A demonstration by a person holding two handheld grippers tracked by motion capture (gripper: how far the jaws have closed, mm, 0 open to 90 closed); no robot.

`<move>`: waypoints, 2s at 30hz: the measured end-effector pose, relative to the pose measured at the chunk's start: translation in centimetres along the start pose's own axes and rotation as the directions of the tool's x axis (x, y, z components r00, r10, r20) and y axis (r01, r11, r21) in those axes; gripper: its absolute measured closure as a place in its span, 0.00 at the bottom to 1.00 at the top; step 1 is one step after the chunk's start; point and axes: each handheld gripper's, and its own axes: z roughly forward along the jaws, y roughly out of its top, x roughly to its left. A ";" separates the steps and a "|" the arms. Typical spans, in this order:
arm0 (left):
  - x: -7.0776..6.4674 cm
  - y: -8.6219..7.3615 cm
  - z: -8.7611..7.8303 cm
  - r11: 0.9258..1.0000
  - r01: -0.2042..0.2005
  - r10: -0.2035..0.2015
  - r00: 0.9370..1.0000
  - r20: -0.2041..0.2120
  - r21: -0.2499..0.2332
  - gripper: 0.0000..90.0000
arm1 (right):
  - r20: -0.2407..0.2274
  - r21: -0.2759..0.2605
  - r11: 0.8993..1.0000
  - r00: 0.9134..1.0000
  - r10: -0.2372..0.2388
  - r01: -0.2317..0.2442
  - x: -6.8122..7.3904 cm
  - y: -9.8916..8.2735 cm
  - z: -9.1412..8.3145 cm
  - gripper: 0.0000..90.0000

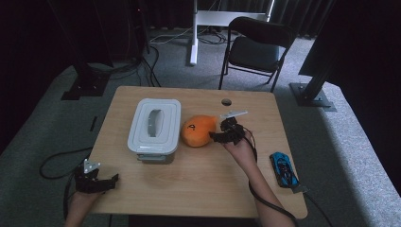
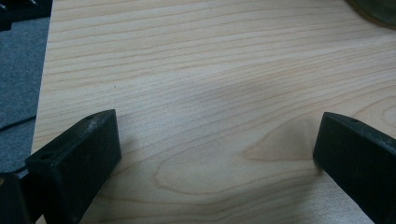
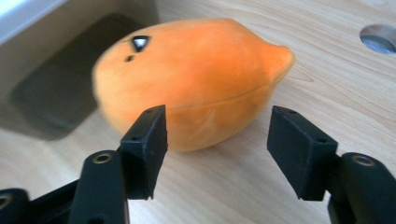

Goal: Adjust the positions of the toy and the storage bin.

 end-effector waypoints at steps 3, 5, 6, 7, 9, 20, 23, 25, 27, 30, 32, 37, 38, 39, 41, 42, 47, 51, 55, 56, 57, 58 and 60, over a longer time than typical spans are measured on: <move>0.0 0.0 0.0 1.000 0.000 0.000 1.000 0.000 0.000 0.01 | 0.001 -0.006 1.000 1.000 0.005 -0.005 0.0 0.6 1.1 0.43; 0.0 0.0 0.0 1.000 0.000 0.000 1.000 0.000 0.000 0.01 | -0.011 -0.010 1.000 1.000 0.005 -0.005 -0.1 1.0 1.6 0.35; 0.0 0.0 0.0 1.000 0.000 0.000 1.000 0.000 0.000 0.01 | -0.019 -0.002 1.000 1.000 0.018 -0.018 -0.3 1.3 2.3 0.31; 0.0 0.0 0.0 1.000 0.000 0.000 1.000 0.000 0.000 0.01 | -0.015 0.000 1.000 1.000 0.020 -0.020 -0.4 1.4 2.5 0.28; 0.0 0.0 0.0 1.000 0.000 0.000 1.000 0.000 0.000 0.01 | -0.035 0.002 1.000 0.999 0.029 -0.029 -0.8 1.3 3.4 0.23; 0.0 0.0 0.0 1.000 0.000 0.000 1.000 0.000 0.000 0.01 | -0.155 0.076 0.997 0.987 0.035 -0.024 -0.5 -0.5 4.5 0.30; 0.0 0.0 0.0 1.000 0.000 0.000 1.000 0.000 0.000 0.01 | -0.133 0.076 0.997 0.991 0.017 -0.007 0.2 -0.9 3.8 0.43; 0.0 0.0 0.0 1.000 0.000 0.000 1.000 0.000 0.000 0.01 | -0.115 0.073 0.997 0.993 0.032 -0.024 0.6 -1.2 3.4 0.49; 0.0 0.0 0.0 1.000 0.000 0.000 1.000 0.000 0.000 0.01 | -0.120 0.068 0.996 0.991 0.060 -0.053 1.2 -1.6 3.0 0.52; 0.0 0.0 0.0 1.000 0.000 0.000 1.000 0.000 0.000 0.01 | -0.137 0.069 0.995 0.988 0.076 -0.067 1.9 -2.0 2.6 0.49; 0.0 0.0 0.0 1.000 0.000 0.000 1.000 0.000 0.000 0.01 | -0.188 0.081 0.992 0.976 0.108 -0.094 2.6 -2.2 2.1 0.43; 0.0 0.0 0.0 1.000 0.000 0.000 1.000 0.000 0.001 0.01 | -0.284 0.064 0.994 0.953 0.103 -0.089 3.4 -2.8 0.0 0.30; 0.0 0.0 0.0 1.000 0.000 0.000 1.000 0.000 0.001 0.01 | -0.284 0.064 0.994 0.953 0.103 -0.089 3.4 -2.8 0.0 0.30; 0.0 0.0 0.0 1.000 0.000 0.000 1.000 0.000 0.001 0.01 | -0.297 0.054 0.995 0.950 0.100 -0.088 3.2 -2.9 -0.5 0.24; 0.0 0.0 0.0 1.000 0.000 0.000 1.000 0.000 0.001 0.01 | -0.286 0.042 0.997 0.955 0.081 -0.072 2.8 -2.9 -1.1 0.17; 0.0 0.0 0.0 1.000 0.000 0.000 1.000 0.000 0.001 0.01 | -0.285 0.032 0.997 0.956 0.072 -0.066 2.6 -2.9 -1.4 0.14; 0.0 0.0 0.0 1.000 0.000 0.000 1.000 0.000 0.001 0.01 | -0.218 -0.015 0.999 0.975 0.048 -0.052 1.0 -2.3 -2.6 0.13; 0.0 0.0 0.0 1.000 0.000 0.000 1.000 0.000 0.001 0.01 | -0.174 -0.038 0.998 0.983 0.049 -0.056 -1.2 -1.4 -2.8 0.27; 0.0 0.0 0.0 1.000 0.000 0.000 1.000 0.000 0.001 0.01 | -0.185 -0.013 0.995 0.978 0.098 -0.102 -3.3 -0.4 -1.6 0.36; 0.0 0.0 0.0 1.000 -0.001 0.001 1.000 0.000 0.001 0.01 | -0.185 -0.005 0.994 0.977 0.106 -0.108 -3.6 -0.2 -1.2 0.36; 0.0 0.0 0.0 1.000 0.000 0.000 1.000 0.000 0.001 0.01 | -0.186 0.008 0.993 0.975 0.118 -0.118 -3.9 -0.1 -0.9 0.39; 0.0 0.0 0.0 1.000 0.000 0.000 1.000 0.000 0.001 0.01 | -0.203 0.023 0.992 0.971 0.128 -0.126 -4.2 0.0 -0.5 0.41; 0.0 0.0 0.0 1.000 0.000 0.000 1.000 0.000 0.001 0.01 | -0.215 0.047 0.989 0.966 0.145 -0.138 -4.5 0.0 0.2 0.41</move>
